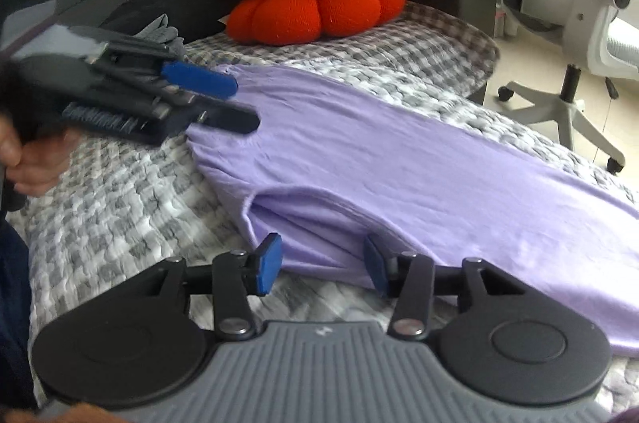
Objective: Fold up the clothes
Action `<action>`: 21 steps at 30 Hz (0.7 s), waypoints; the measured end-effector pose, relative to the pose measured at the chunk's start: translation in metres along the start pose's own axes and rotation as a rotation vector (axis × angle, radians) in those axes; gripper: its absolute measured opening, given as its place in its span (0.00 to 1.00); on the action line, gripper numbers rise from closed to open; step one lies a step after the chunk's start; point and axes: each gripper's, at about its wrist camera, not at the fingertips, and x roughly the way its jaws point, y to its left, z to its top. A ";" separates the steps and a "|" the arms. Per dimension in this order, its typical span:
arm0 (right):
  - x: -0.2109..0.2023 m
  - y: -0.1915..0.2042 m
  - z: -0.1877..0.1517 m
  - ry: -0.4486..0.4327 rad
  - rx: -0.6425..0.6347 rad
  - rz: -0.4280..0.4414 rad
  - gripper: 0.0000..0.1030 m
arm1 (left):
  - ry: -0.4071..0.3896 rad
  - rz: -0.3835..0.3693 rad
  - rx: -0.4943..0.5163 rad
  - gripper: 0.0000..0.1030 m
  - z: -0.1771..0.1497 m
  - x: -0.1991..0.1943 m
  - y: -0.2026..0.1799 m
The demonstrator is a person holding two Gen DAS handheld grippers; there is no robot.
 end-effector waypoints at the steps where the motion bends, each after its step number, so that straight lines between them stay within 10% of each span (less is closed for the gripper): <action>1: -0.004 -0.003 -0.001 0.002 0.002 0.003 0.49 | 0.008 -0.006 0.018 0.49 -0.001 0.002 -0.007; 15: -0.066 -0.085 -0.024 -0.062 0.309 -0.262 0.49 | 0.115 0.059 0.106 0.38 -0.015 0.029 -0.043; 21: -0.069 -0.065 -0.029 -0.026 0.186 -0.110 0.49 | 0.127 0.048 0.045 0.11 -0.013 0.032 -0.041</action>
